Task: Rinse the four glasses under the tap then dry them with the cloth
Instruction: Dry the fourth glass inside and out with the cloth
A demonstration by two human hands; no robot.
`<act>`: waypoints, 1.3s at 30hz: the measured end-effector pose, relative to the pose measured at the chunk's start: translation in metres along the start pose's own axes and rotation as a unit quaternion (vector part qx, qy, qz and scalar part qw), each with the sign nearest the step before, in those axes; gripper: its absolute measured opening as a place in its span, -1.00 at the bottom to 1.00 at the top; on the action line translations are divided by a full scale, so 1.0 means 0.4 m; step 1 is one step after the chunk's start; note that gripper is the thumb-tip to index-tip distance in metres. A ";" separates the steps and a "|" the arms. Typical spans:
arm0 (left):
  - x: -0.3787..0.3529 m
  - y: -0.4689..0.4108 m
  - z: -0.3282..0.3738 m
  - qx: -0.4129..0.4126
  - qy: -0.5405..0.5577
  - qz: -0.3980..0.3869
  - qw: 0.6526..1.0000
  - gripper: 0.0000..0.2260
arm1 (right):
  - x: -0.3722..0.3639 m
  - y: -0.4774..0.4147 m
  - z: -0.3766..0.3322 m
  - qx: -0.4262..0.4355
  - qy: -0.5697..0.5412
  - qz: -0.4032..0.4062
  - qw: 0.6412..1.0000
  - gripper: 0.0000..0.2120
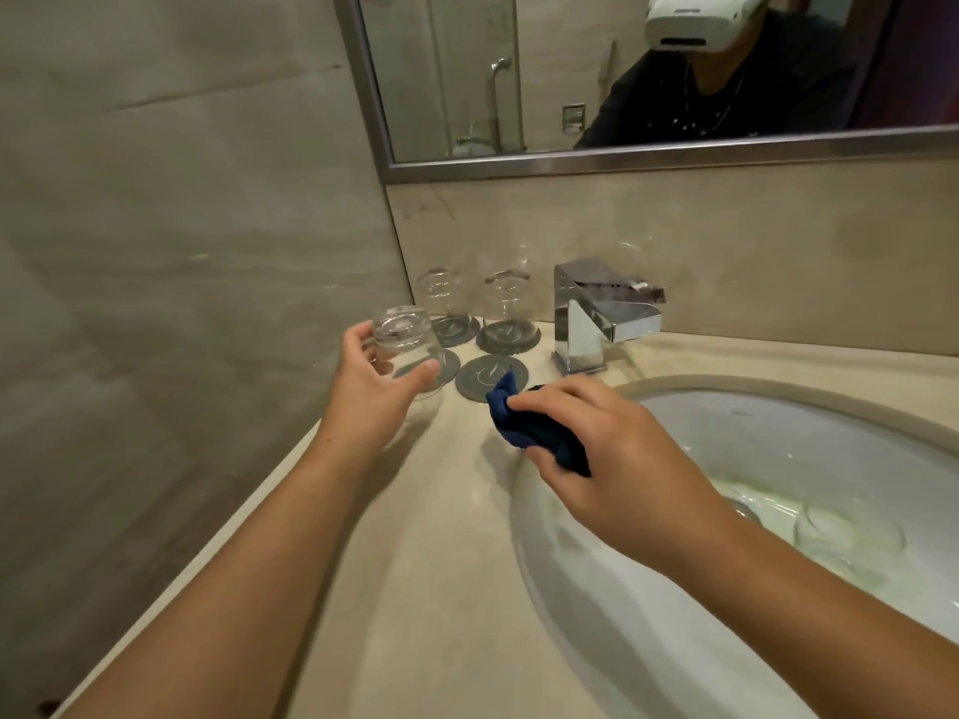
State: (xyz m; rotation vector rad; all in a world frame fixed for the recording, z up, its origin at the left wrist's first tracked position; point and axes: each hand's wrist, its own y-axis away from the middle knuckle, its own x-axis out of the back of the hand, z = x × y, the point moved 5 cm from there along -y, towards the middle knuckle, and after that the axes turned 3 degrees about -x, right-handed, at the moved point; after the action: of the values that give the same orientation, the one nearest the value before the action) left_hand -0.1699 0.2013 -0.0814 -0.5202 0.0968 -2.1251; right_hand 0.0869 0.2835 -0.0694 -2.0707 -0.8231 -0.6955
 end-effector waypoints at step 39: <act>-0.019 0.021 0.042 -0.074 -0.075 0.025 0.994 -0.35 | 0.070 0.035 0.041 -0.045 -0.001 0.020 0.999 -0.59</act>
State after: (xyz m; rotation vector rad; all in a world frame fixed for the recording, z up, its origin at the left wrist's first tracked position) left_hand -0.1530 0.2047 -0.0709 -0.7559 0.1813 -2.0320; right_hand 0.1183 0.2992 -0.0651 -2.1621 -0.7626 -0.7200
